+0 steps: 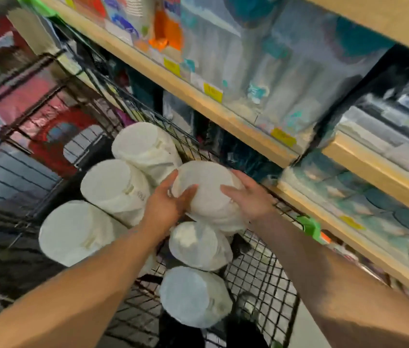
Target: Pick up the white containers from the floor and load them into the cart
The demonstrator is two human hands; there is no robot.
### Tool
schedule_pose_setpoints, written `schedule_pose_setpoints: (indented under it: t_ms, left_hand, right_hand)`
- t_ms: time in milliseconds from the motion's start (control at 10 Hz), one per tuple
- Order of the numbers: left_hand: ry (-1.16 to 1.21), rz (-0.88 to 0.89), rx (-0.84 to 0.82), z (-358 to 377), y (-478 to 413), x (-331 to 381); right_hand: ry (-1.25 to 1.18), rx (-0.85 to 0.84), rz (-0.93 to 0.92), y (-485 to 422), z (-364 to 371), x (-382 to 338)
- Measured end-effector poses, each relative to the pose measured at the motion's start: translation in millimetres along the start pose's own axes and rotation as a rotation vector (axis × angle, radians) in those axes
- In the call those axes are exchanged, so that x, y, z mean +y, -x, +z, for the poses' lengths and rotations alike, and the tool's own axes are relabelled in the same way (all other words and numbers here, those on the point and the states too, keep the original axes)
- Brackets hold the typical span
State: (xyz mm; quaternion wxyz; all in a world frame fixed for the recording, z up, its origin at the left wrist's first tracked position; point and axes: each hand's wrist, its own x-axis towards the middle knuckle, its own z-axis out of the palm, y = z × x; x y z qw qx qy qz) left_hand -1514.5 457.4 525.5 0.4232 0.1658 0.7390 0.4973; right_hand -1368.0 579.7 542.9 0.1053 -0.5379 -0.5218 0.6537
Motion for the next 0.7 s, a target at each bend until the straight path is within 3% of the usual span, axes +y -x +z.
schedule_pose_setpoints:
  t_ms: [400,500,600,700]
  left_hand:
    - [-0.157,-0.033,-0.032,-2,-50,-11]
    - [-0.259,0.038,-0.022,-1,-49,-9]
    - [-0.517,0.188,0.013,-3,-44,5]
    - [-0.551,0.325,0.024,-3,-31,16]
  right_hand:
    - [0.162,0.178,-0.099,-30,16,-4]
    - [0.129,0.192,-0.100,-25,18,-1]
    - [0.128,0.197,-0.085,-11,17,-3]
    - [0.094,0.269,-0.092,6,9,-1]
